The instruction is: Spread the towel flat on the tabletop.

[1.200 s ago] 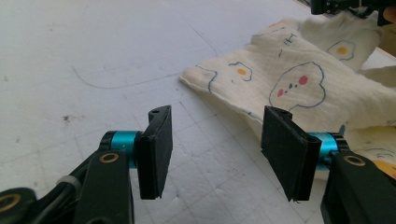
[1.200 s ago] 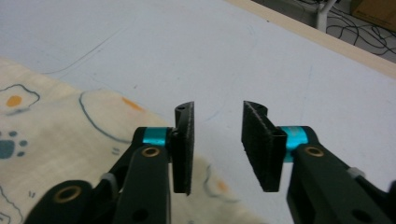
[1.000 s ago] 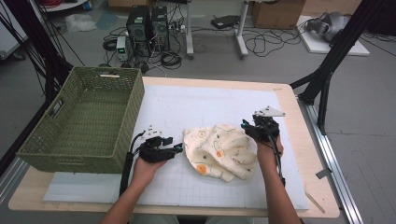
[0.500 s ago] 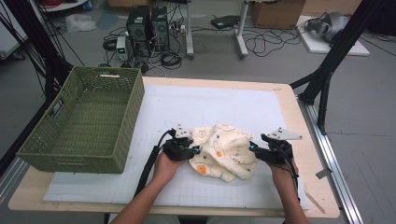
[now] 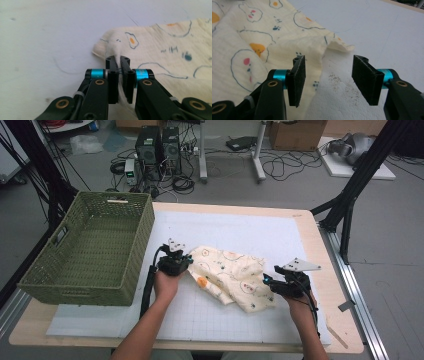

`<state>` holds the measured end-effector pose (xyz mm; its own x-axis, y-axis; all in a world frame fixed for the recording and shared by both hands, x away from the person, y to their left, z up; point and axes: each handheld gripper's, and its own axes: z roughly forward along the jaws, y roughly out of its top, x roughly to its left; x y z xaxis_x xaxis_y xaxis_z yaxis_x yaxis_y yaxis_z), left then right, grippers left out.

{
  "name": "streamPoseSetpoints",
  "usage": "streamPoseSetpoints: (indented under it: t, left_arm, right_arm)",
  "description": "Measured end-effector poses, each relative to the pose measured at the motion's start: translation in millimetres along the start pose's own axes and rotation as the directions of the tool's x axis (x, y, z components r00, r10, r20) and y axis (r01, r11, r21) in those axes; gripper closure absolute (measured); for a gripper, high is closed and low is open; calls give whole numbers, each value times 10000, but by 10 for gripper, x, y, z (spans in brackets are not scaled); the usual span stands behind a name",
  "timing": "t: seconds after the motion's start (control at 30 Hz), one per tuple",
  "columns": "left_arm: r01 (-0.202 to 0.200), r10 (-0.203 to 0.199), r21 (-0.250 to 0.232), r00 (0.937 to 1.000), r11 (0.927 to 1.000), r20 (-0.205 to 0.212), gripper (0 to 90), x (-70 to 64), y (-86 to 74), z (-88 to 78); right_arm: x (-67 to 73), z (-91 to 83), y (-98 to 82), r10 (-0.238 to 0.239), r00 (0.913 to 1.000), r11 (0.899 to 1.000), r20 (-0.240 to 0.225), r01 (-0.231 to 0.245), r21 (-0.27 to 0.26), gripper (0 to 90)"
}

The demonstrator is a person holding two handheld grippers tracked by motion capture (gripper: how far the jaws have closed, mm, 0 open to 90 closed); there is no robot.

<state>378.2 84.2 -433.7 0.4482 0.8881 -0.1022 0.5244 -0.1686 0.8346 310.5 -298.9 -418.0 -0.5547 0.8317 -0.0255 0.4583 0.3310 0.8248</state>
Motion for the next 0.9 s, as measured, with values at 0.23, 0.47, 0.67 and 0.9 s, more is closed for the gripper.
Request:
streamPoseSetpoints:
  t: [0.23, 0.47, 0.67, 0.9]
  left_arm:
    - [654, -655, -68, 9975, 9978, -272, 860, 264, -9, 39]
    - [471, -451, -315, 9970, 9984, 622, 608, 231, -12, 17]
    - [461, -369, -900, 9942, 9949, 1009, 446, 257, -80, -115]
    - [514, -363, -1306, 9926, 9901, 1155, 428, 260, -128, -251]
  right_arm:
    - [0, 7, 0, 55, 10000, 10000, -75, -56, -18, 441]
    - [11, 18, 4, -47, 9999, 10000, -134, 46, -43, 454]
    - [46, 18, 25, -178, 9984, 9997, -528, 170, -148, 501]
    - [147, 92, 38, -829, 9931, 9962, -825, 848, 201, 488]
